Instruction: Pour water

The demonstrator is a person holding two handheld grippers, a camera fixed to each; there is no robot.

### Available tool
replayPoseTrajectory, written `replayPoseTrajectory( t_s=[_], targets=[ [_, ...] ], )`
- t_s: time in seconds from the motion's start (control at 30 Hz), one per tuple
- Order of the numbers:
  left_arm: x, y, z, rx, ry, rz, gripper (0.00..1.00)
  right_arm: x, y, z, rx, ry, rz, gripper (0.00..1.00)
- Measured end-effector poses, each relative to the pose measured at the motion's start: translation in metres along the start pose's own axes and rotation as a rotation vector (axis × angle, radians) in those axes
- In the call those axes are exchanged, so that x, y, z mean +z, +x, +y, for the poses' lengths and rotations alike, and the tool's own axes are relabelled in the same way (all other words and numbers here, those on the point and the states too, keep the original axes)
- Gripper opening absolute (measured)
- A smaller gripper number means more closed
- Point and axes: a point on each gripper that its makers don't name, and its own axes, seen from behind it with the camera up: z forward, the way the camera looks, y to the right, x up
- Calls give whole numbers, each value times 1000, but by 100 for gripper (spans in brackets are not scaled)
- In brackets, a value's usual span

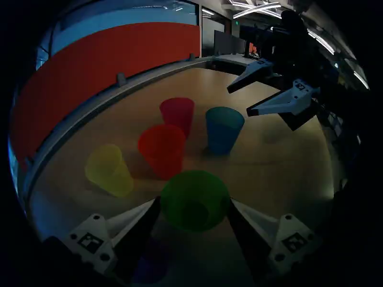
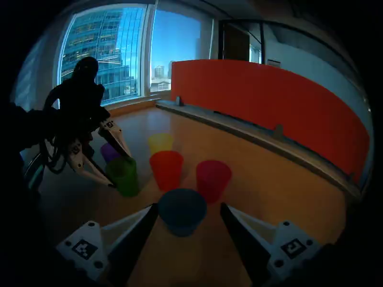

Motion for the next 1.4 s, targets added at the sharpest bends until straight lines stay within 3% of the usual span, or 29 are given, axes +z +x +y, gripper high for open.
replayPoseTrajectory(
  t_s=[0.4,1.07,1.4],
  targets=[
    [0,1,1,-31,-12,22,88,9,-14,-6,-3,16,-33,100],
    [-2,1,0,-25,-14,31,88,48,-37,-10,-11,30,-82,100],
    [-5,2,1,-32,-21,41,88,57,-36,-11,-13,16,-73,91]
  ],
)
